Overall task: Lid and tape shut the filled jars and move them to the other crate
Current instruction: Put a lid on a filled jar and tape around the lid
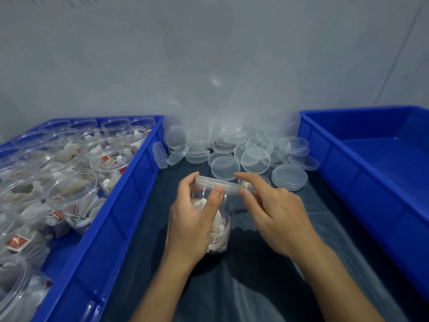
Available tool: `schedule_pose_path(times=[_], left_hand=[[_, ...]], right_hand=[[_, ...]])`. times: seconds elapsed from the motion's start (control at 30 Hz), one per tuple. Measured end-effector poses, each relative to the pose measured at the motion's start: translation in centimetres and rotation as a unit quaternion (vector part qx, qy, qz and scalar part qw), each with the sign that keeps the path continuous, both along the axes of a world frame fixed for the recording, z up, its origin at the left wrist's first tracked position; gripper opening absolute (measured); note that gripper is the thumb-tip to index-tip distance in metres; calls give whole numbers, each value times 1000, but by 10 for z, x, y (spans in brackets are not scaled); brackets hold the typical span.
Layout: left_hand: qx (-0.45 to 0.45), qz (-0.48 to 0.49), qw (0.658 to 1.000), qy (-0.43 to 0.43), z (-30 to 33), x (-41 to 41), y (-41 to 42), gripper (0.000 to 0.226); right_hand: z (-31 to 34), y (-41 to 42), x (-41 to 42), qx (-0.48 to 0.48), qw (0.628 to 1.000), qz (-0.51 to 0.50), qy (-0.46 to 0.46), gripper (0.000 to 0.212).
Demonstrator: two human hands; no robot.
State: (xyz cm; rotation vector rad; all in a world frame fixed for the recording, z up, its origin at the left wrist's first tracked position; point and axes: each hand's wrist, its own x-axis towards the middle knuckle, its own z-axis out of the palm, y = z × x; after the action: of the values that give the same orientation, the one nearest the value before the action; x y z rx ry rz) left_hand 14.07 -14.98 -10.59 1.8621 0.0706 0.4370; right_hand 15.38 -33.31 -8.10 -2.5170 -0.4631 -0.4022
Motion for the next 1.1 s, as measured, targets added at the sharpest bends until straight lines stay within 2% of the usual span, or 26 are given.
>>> schedule_pose_path(times=[0.33, 0.47, 0.53, 0.6, 0.7, 0.87, 0.93, 1.1], left_hand=[[-30, -18, 999, -12, -4, 3, 1, 66], [-45, -52, 998, 10, -5, 4, 6, 70], [-10, -43, 999, 6, -3, 1, 5, 66], [64, 11, 998, -17, 0, -2, 3, 62], [168, 86, 980, -60, 4, -8, -1, 56], [196, 65, 978, -10, 5, -10, -7, 69], [178, 58, 982, -10, 4, -7, -4, 67], [34, 20, 999, 3, 3, -2, 7, 59]], right_hand=[[-8, -8, 10, -3, 998, 15, 65, 36], [-9, -4, 10, 24, 997, 28, 69, 34], [-10, -1, 8, 31, 997, 27, 59, 33], [-10, 1, 5, 33, 998, 23, 45, 35], [-11, 7, 2, 12, 1000, 11, 17, 49], [-15, 14, -4, -16, 1000, 4, -16, 52], [-11, 12, -5, -1, 1000, 22, 3, 50], [-5, 0, 2, 22, 999, 43, 23, 41]])
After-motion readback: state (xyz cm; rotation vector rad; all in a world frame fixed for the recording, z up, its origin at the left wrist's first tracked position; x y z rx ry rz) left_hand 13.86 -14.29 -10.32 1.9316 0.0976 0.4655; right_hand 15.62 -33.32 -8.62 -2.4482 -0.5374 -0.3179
